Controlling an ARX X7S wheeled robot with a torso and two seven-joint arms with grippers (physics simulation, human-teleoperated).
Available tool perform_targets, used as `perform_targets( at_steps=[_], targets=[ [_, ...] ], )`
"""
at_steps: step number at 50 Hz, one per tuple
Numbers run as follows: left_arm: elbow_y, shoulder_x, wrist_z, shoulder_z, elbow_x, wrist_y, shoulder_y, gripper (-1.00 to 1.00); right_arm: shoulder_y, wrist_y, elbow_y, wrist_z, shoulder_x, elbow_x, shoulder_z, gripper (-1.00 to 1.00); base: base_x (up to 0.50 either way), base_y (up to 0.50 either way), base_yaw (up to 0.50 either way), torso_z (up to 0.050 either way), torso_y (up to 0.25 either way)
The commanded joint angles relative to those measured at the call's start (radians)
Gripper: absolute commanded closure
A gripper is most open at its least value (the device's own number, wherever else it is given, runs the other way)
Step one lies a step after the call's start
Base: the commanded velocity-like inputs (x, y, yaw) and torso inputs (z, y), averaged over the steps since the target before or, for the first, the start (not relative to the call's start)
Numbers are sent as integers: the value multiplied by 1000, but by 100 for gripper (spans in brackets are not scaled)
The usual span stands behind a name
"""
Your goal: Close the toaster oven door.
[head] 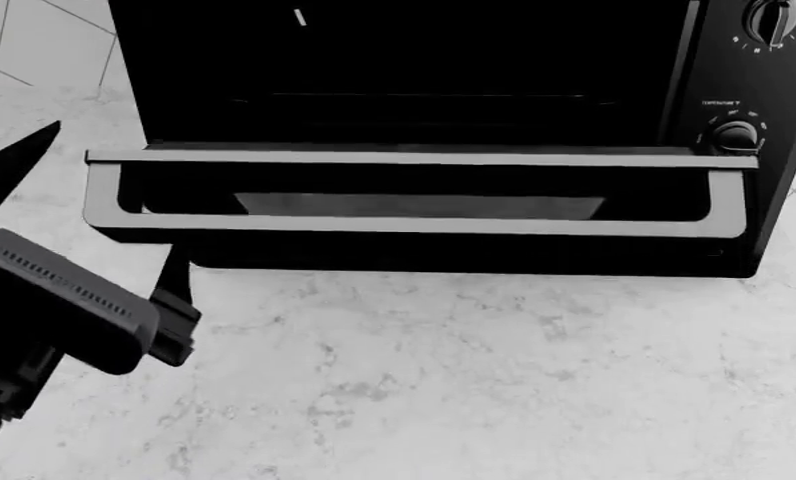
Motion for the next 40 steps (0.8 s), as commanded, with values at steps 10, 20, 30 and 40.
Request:
perform_targets(
  at_steps=[10,20,30,40],
  targets=[
    [-86,133,-76,-61,-54,-46,-55,-100,-34,-4,-7,-12,-7,-11,29,-100,0,0,0,0,1],
    [-116,170,-82,-78,-100,-91,-75,-100,-39,-8,-7,-10,0,-4,37,-100,0,0,0,0,0],
    [-132,192,-105,-85,-107,-133,-107,-100,-11,-19,0,6,14,13,11,-100,0,0,0,0,0],
    [-178,231,-130,-82,-99,-155,-146,-100,-20,-23,-4,8,14,16,20,-100,0,0,0,0,0]
  ],
)
